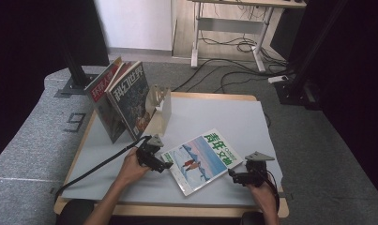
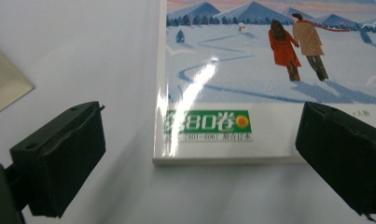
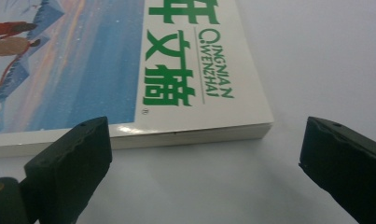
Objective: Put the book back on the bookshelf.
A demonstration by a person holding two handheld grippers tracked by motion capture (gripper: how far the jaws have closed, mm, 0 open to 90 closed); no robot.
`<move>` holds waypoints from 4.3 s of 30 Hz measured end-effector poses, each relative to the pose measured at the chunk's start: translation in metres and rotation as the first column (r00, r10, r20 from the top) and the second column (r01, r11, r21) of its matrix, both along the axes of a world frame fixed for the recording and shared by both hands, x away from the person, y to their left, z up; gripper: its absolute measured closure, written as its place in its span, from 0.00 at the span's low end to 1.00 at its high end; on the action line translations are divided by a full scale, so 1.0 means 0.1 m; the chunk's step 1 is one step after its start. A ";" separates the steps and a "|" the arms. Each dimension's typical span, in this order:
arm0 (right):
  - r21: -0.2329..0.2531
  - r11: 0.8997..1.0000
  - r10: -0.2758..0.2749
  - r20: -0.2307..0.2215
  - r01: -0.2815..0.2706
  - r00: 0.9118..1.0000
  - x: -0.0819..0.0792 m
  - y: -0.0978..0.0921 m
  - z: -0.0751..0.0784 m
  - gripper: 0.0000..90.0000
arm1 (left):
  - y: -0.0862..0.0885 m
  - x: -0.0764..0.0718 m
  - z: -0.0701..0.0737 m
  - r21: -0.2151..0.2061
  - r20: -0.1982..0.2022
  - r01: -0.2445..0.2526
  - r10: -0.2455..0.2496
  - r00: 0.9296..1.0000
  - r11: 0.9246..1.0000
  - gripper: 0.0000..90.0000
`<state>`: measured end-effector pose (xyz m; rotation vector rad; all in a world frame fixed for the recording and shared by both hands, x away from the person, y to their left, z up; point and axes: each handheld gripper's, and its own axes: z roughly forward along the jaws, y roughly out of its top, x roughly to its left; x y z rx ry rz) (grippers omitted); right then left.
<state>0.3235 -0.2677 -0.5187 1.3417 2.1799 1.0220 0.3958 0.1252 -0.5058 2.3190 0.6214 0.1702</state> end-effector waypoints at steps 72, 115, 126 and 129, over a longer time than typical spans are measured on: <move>0.029 0.999 0.023 -0.018 -0.022 1.000 0.24 0.25 -0.09 0.00 | -0.03 -0.33 -0.15 0.026 -0.104 0.081 -0.078 0.992 0.996 0.02; 0.056 0.998 0.027 -0.056 -0.024 0.998 0.28 0.37 -0.10 0.00 | -0.07 -0.61 -0.15 0.010 -0.121 0.143 -0.141 0.983 0.990 0.01; 0.042 0.999 0.012 -0.025 -0.011 1.000 0.38 0.40 -0.09 0.00 | -0.09 -0.62 -0.16 -0.045 -0.153 0.163 -0.168 0.974 0.986 0.01; 0.045 0.999 0.010 -0.022 -0.009 1.000 0.43 0.40 -0.09 0.00 | -0.11 -0.63 -0.16 -0.060 -0.162 0.171 -0.178 0.971 0.984 0.02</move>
